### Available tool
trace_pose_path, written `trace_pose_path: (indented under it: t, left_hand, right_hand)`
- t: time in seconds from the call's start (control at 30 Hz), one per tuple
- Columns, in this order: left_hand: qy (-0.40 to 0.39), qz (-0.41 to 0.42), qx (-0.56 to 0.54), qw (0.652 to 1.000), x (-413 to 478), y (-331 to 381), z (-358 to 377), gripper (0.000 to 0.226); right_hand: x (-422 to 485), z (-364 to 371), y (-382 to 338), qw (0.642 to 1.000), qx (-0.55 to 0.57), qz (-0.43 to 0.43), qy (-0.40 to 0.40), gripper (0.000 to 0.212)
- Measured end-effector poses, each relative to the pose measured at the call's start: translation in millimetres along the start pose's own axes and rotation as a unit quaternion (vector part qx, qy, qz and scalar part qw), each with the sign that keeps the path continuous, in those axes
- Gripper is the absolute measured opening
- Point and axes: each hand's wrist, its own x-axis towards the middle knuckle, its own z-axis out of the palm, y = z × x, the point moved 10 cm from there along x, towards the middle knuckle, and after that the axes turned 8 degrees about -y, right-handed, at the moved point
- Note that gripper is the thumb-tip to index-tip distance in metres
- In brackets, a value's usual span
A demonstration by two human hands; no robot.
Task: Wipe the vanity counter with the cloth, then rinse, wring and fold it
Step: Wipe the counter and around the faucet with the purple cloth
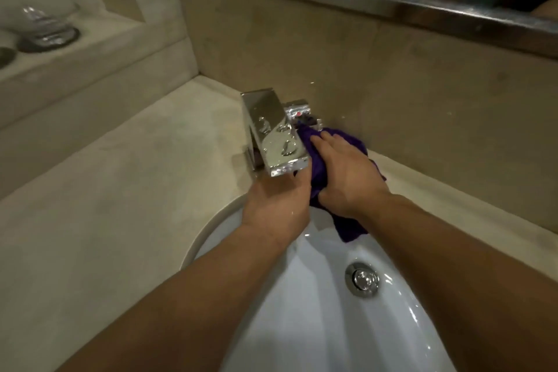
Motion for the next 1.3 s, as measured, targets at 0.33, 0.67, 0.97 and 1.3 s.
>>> trace_pose_path:
  t: [0.33, 0.67, 0.97, 1.3]
  left_hand:
    - [0.015, 0.016, -0.018, 1.000, -25, -20, -15, 0.045]
    - [0.017, 0.037, -0.039, 0.998, -60, -53, -13, 0.050]
    - [0.049, 0.008, -0.050, 0.998, -102, -92, -24, 0.033]
    - [0.037, -0.076, -0.078, 0.993, -155, -148, -45, 0.017]
  right_hand:
    - [-9, 13, -25, 0.998, 0.022, -0.013, 0.049, 0.078]
    - [-31, 39, -57, 0.997, 0.028, 0.029, 0.063, 0.083]
    - [-38, 62, -112, 0.998, 0.026, -0.013, 0.064, 0.071]
    - [-43, 72, -189, 0.995, 0.025, -0.090, 0.034, 0.053]
